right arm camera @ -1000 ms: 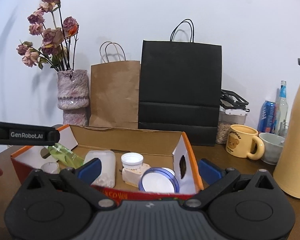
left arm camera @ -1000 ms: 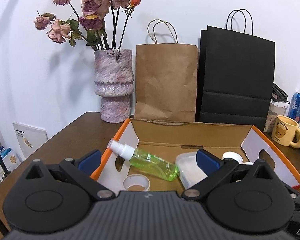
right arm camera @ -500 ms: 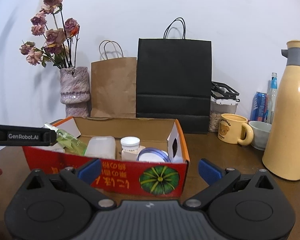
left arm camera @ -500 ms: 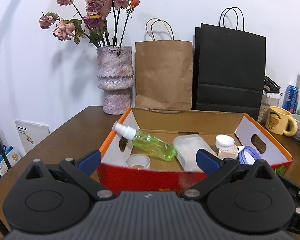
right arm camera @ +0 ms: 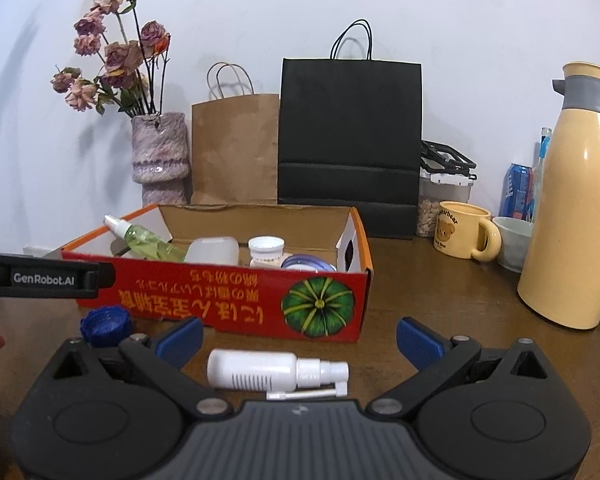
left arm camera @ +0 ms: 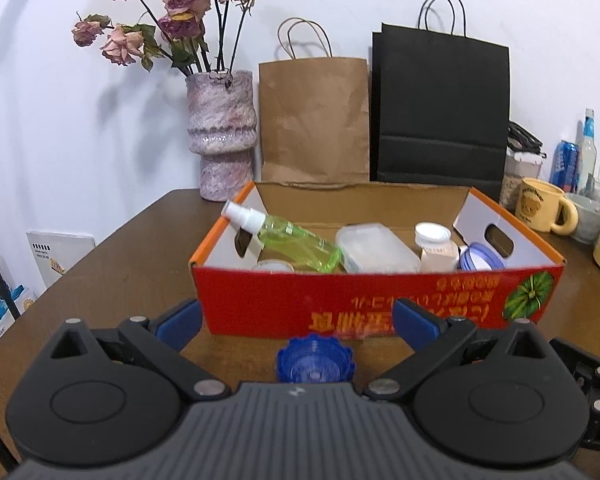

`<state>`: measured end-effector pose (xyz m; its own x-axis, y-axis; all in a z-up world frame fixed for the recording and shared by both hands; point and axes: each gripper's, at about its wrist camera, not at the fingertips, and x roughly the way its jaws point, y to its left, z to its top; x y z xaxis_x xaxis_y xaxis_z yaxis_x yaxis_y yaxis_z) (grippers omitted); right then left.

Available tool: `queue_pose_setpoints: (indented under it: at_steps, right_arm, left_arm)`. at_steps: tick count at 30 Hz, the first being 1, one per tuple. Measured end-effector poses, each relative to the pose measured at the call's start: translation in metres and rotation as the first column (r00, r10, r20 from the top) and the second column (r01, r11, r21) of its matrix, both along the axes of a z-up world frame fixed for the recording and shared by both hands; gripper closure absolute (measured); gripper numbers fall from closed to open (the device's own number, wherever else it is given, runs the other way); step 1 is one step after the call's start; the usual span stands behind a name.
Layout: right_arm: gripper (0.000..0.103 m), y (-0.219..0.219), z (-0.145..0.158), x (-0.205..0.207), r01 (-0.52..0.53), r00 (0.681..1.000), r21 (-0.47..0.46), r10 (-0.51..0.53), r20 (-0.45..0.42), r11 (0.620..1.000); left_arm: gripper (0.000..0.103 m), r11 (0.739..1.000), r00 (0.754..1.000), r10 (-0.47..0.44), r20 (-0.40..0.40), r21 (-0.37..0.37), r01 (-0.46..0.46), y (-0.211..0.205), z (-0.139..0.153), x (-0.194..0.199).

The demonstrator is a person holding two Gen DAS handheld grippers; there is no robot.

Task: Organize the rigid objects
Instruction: 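Withdraw both tools from the box toward the white spray bottle and blue cap, then grasp the white spray bottle with the right gripper while the left grasps the blue cap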

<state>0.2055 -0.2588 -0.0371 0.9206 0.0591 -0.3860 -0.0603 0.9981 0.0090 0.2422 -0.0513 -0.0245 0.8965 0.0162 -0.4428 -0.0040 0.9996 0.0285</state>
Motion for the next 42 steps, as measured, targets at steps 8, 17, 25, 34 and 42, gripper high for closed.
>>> queue_pose_setpoints:
  at_steps: [8, 17, 25, 34, 42]
  right_arm:
    - [0.000, 0.000, -0.004, -0.008, -0.020, 0.999, -0.007, 0.020, -0.039, 1.000]
    - [0.000, 0.005, -0.008, 0.000, -0.040, 0.995, 0.000, 0.040, -0.091, 0.999]
    - [0.000, 0.017, -0.015, 0.022, -0.054, 0.988, -0.018, 0.051, -0.143, 0.998]
    - [0.000, 0.020, -0.025, 0.049, -0.032, 0.974, -0.014, 0.028, -0.223, 0.999]
    - [0.000, 0.021, -0.030, 0.063, -0.015, 0.964, 0.005, 0.016, -0.265, 1.000]
  left_arm:
    - [0.000, 1.000, 0.999, -0.008, -0.035, 0.013, 0.008, 0.006, -0.009, -0.010]
    - [0.000, 1.000, 0.998, -0.011, -0.064, 0.017, 0.013, 0.015, -0.017, -0.013]
    - [0.000, 1.000, 0.997, -0.011, -0.077, 0.014, 0.012, 0.016, -0.019, -0.010]
    - [0.000, 1.000, 0.996, -0.014, -0.092, 0.004, 0.014, 0.018, -0.020, -0.007]
    - [0.000, 1.000, 0.995, -0.010, -0.100, -0.001, 0.009, 0.019, -0.020, -0.004]
